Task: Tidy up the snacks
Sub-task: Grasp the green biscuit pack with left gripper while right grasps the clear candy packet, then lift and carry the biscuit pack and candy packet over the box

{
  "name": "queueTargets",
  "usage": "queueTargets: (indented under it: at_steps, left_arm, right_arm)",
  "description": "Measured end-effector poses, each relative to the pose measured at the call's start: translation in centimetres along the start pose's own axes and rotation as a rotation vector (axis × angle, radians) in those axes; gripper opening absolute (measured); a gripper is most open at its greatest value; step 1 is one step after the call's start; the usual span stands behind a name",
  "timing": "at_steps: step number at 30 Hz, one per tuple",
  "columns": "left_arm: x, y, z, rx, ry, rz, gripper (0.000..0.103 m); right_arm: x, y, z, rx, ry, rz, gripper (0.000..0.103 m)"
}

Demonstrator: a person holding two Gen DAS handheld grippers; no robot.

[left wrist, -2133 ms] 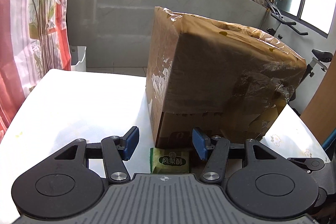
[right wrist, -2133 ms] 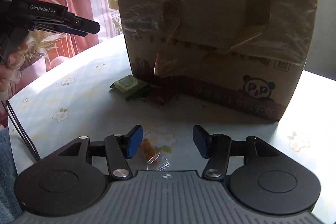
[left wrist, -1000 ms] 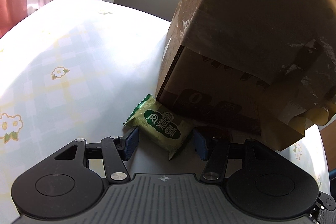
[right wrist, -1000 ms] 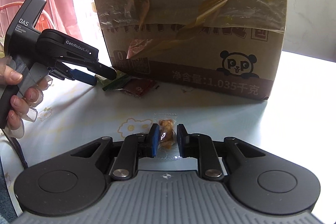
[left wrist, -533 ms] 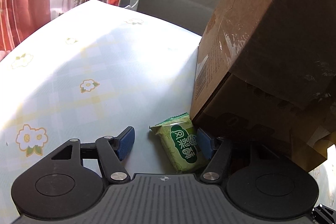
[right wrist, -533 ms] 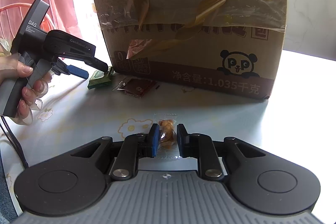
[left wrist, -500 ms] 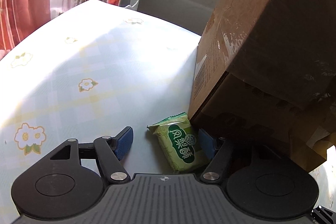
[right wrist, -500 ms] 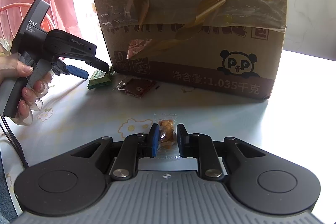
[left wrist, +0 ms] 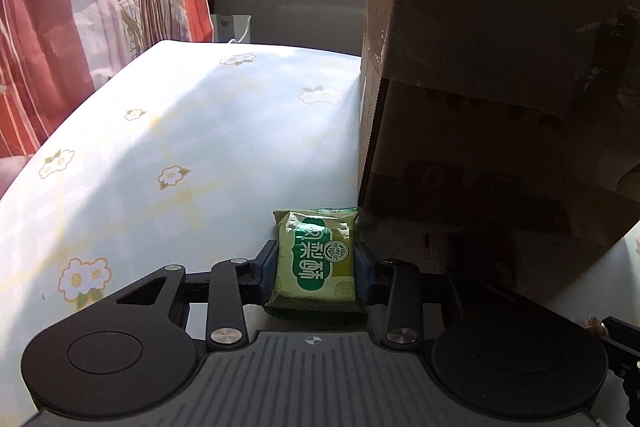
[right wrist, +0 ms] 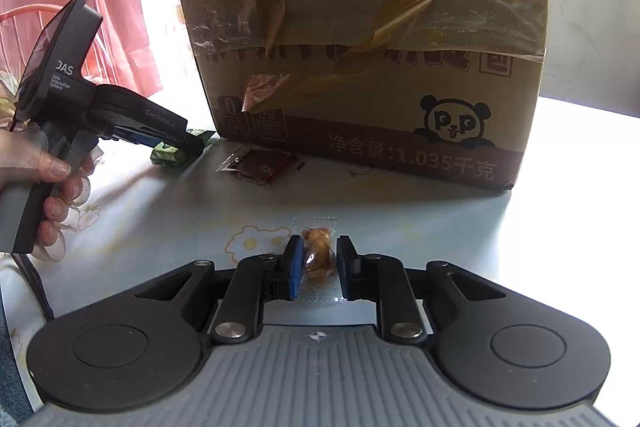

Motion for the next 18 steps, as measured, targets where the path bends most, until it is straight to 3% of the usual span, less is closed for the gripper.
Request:
queueTargets:
  at_steps: [9, 18]
  left_arm:
    - [-1.3, 4.1, 3.1, 0.023, 0.047, 0.079, 0.041]
    - [0.6, 7.8, -1.3, 0.184, -0.017, 0.147, 0.041]
  right_arm:
    - [-0.2, 0.1, -0.1, 0.004, 0.012, 0.013, 0.020]
    - [0.2, 2.7, -1.5, 0.073, -0.029, 0.020, 0.019]
Point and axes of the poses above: each gripper's, at about its wrist camera, not at the fingertips, and y roughly against the way its jaws point, x to its right, z to its underside, the point moved 10 cm from there along -y, roughly the way its jaws point, and after that the axes turned 2 degrees about -x, right-handed, at the moved point
